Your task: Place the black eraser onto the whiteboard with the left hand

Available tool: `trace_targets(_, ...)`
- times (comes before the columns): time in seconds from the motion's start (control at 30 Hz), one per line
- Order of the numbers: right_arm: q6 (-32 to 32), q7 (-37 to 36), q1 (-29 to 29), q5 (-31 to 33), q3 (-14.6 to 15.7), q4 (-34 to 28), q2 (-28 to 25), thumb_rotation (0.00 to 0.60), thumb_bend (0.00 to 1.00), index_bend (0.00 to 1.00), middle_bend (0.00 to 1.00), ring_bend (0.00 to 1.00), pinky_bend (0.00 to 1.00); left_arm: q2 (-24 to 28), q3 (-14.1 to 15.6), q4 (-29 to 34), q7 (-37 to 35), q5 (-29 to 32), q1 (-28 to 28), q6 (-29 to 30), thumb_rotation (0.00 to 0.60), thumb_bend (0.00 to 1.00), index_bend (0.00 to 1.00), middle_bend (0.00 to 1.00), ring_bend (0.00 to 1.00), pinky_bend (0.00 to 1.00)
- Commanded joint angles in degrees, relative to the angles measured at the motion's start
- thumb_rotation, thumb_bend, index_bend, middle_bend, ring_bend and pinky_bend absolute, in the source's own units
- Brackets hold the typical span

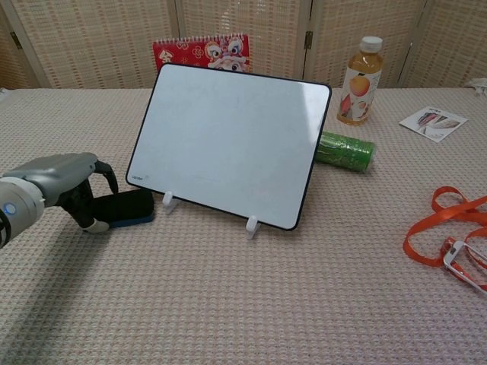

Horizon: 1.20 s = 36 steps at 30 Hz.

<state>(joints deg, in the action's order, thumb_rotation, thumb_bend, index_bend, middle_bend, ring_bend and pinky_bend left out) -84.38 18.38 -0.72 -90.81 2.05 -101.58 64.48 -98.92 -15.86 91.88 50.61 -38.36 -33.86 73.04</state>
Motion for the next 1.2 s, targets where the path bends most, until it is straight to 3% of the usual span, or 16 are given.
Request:
trace_targets(0.03, 0.03, 0.03, 0.02, 0.0, 0.02, -0.01, 0.0, 0.6, 0.3, 0.0, 0.0, 0.0, 0.0, 0.15, 0.01, -0.29, -0.09, 0.78, -0.5, -0.21, 0.6, 0.27, 0.37, 1.0, 1.0, 1.0)
trace_targets(0.17, 0.01, 0.1, 0.04, 0.05, 0.01, 0.0, 0.04, 0.6, 0.3, 0.0, 0.0, 0.0, 0.0, 0.25, 0.34, -0.41, -0.76, 0.74, -0.85, 0.19, 0.6, 0.29, 0.4, 1.0, 1.0, 1.0)
trace_targets(0.47, 0.05, 0.25, 0.09, 0.12, 0.05, 0.03, 0.12, 0.6, 0.3, 0.0, 0.0, 0.0, 0.0, 0.61, 1.75, -0.13, -4.59, -3.06, -0.29, 1.74, 0.6, 0.36, 0.59, 1.0, 1.0, 1.0)
trace_targets(1.2, 1.0, 1.83, 0.44, 1.07, 0.1, 0.01, 0.85, 0.6, 0.3, 0.0, 0.0, 0.0, 0.0, 9.44, 4.17, 6.72, -14.35, -11.75, 4.62, 5.14, 0.6, 0.39, 0.62, 1.0, 1.0, 1.0)
